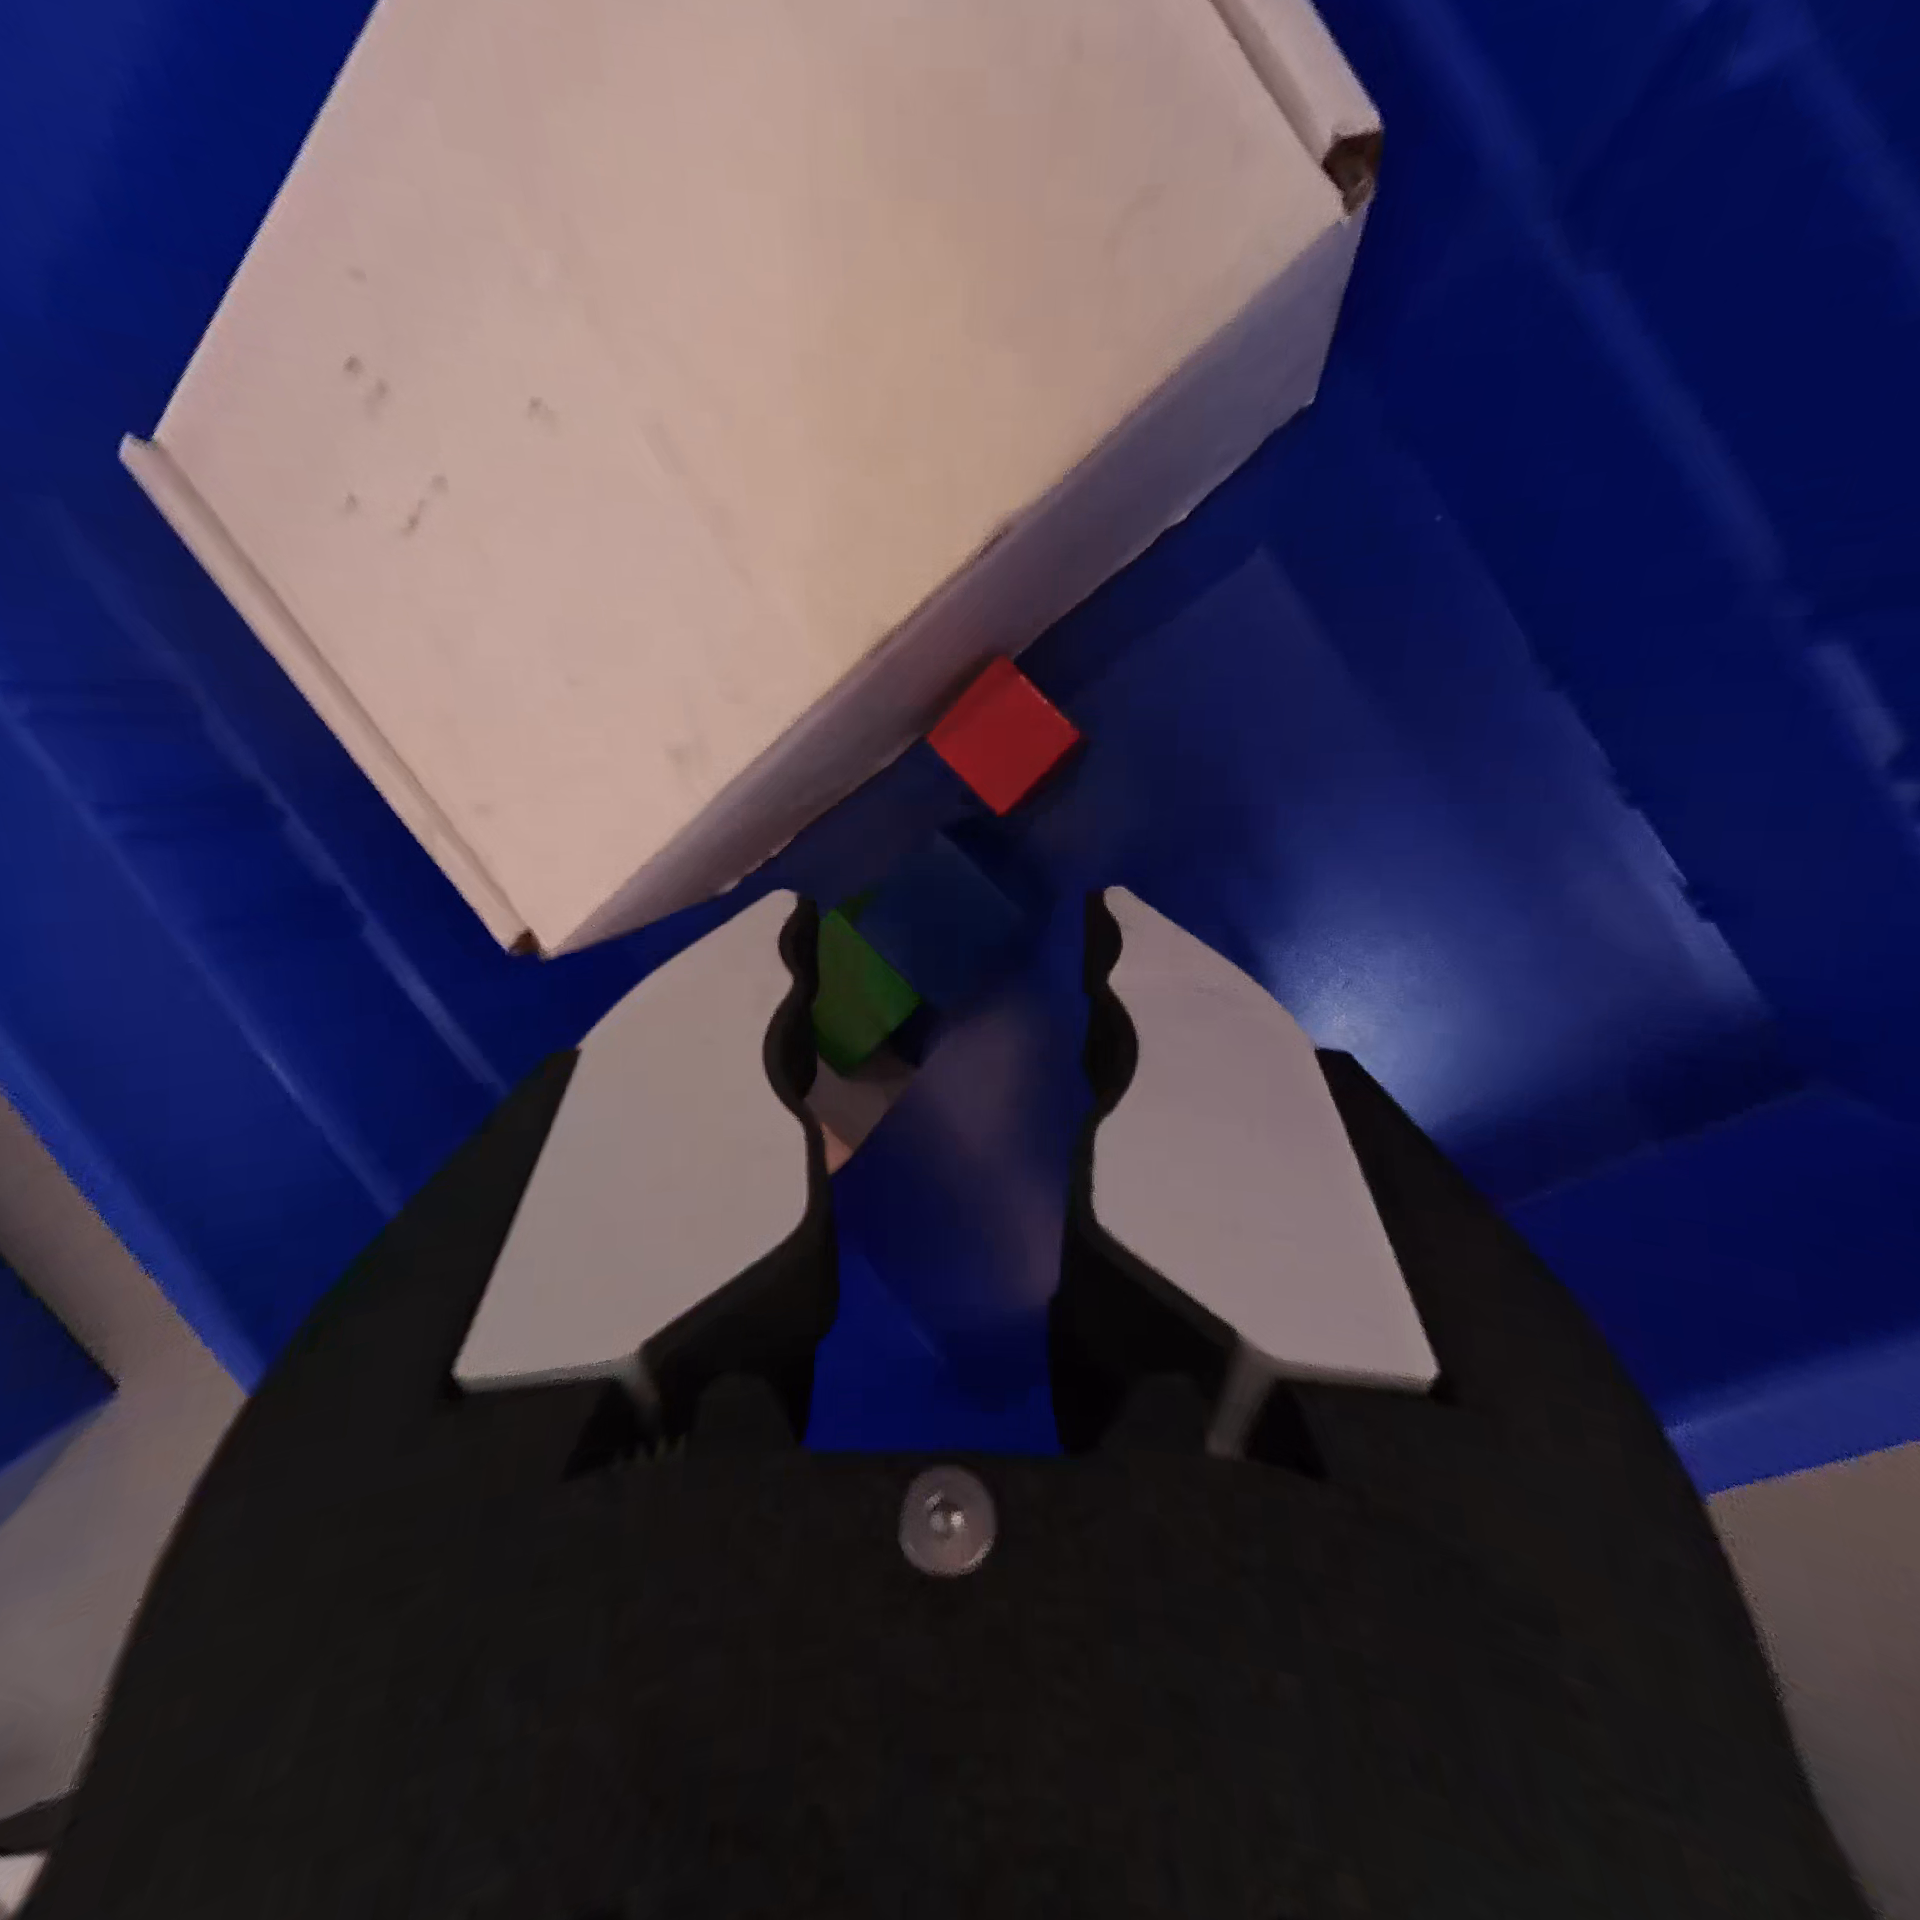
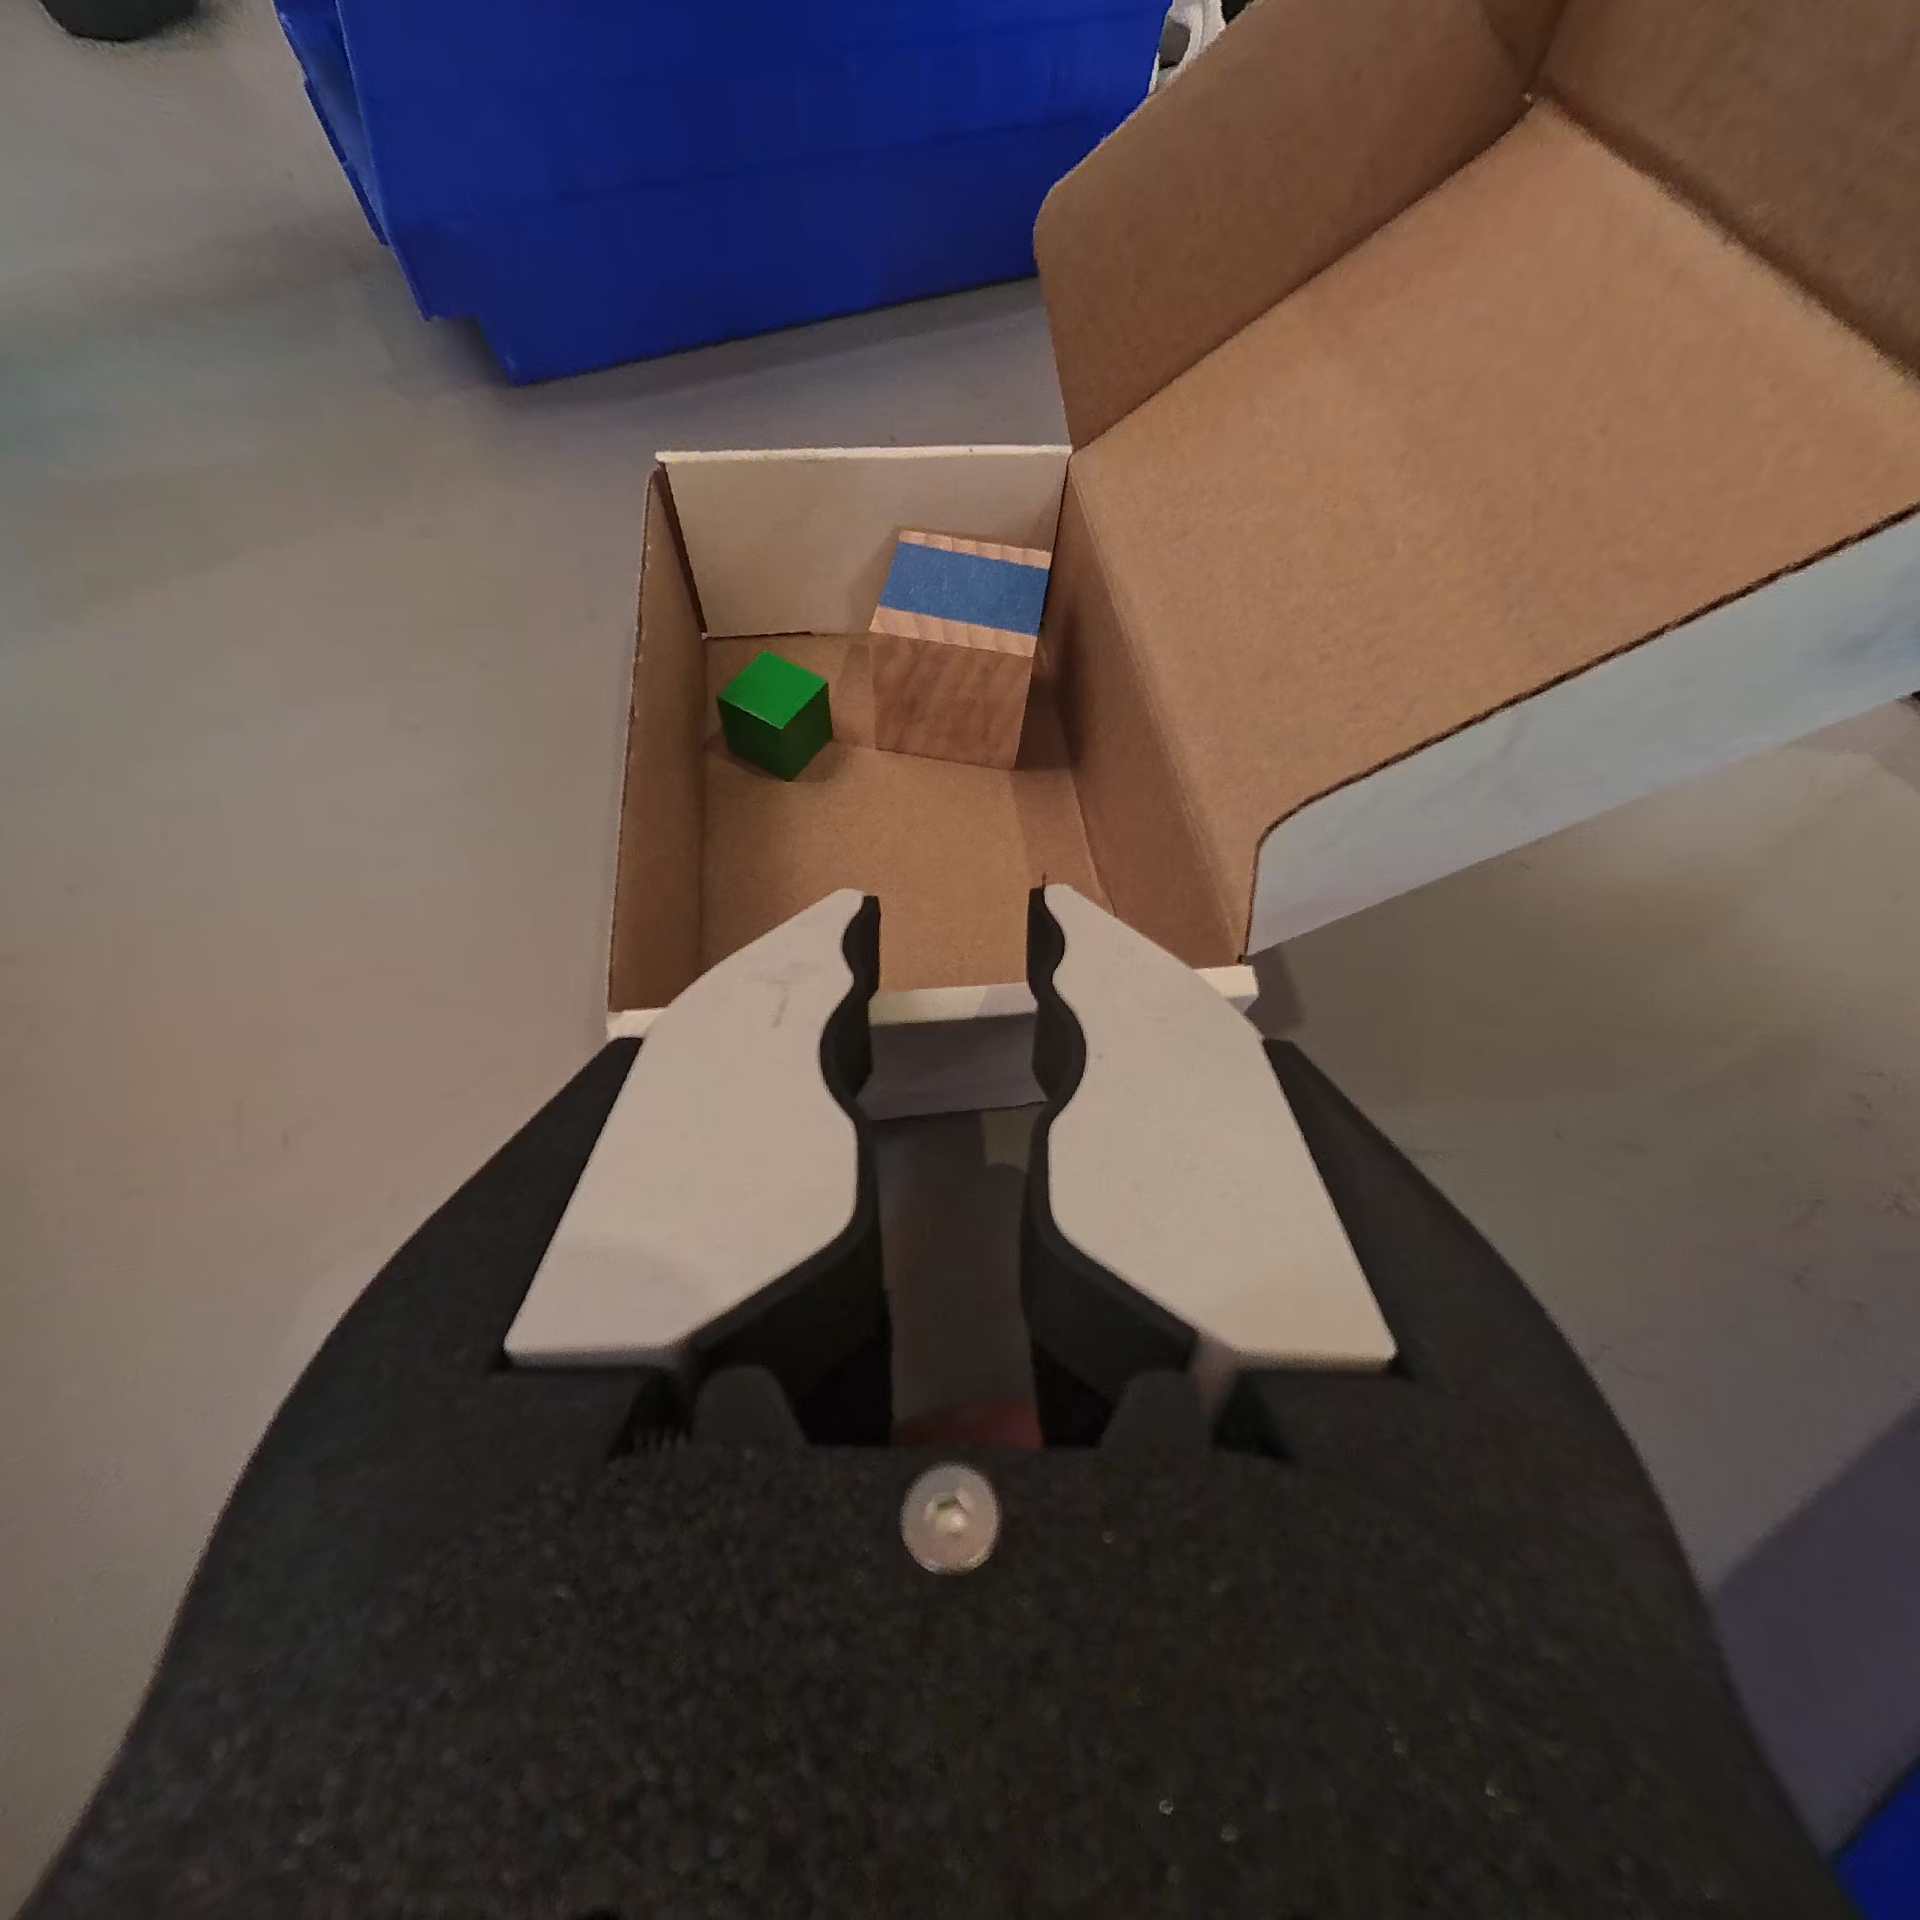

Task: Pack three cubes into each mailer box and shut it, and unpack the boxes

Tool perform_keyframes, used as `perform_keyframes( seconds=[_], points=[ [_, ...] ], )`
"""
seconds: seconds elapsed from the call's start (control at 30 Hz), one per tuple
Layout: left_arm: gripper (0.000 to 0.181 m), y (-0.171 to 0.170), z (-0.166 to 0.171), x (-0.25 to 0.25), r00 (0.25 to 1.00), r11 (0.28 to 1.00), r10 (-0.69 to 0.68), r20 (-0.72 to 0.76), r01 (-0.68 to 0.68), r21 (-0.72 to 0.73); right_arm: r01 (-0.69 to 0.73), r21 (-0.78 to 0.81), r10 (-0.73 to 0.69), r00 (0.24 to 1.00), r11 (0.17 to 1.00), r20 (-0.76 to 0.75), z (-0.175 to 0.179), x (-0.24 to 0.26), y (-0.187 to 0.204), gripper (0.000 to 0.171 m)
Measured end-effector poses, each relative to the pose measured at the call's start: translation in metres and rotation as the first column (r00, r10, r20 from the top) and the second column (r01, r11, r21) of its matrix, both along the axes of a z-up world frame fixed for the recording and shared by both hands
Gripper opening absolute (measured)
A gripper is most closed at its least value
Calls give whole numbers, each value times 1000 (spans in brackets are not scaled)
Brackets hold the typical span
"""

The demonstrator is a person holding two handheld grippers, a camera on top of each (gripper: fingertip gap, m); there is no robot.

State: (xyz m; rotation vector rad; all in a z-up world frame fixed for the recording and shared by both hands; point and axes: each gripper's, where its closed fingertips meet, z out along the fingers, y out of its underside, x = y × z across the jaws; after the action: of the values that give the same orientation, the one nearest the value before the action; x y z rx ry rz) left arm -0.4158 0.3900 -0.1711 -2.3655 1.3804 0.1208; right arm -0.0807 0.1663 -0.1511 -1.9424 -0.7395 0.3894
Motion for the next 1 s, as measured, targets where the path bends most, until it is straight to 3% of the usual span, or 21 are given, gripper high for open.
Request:
perform_keyframes(
  seconds=[0.13, 0.23, 0.4, 0.57, 0.67, 0.8, 1.0],
  points=[
    [50, 1, -14, -5, 994, 996, -73, -83, 68, -54, 0, -1, 0, 1000, 1000, -1, 0, 0, 0, 27],
    [39, -1, -14, -7, 989, 994, -102, -107, 97, -52, 0, -1, 0, 1000, 1000, -1, 0, 0, 0, 27],
    [38, -9, 11, 2, 993, 993, -121, 17, 120, 17, -1, -3, 1, 1000, 1000, -3, 0, 0, 0, 27],
    [38, -38, 66, 23, 958, 975, -196, 209, 167, 147, -1, -2, 1, 1000, 1000, -1, 0, 0, 0, 27],
    [38, -78, 105, 68, 887, 948, -306, 345, 250, 198, -1, -1, 1, 1000, 1000, 0, 0, 0, 0, 27],
    [38, -148, 131, 156, 767, 853, -521, 375, 471, 223, -1, 0, 1, 1000, 1000, 1, 0, 0, 0, 27],
    [38, -203, 82, 269, 664, 688, -721, 198, 720, 93, 1, 4, -1, 1000, 1000, 5, 0, 0, 0, 27]
  ],
)
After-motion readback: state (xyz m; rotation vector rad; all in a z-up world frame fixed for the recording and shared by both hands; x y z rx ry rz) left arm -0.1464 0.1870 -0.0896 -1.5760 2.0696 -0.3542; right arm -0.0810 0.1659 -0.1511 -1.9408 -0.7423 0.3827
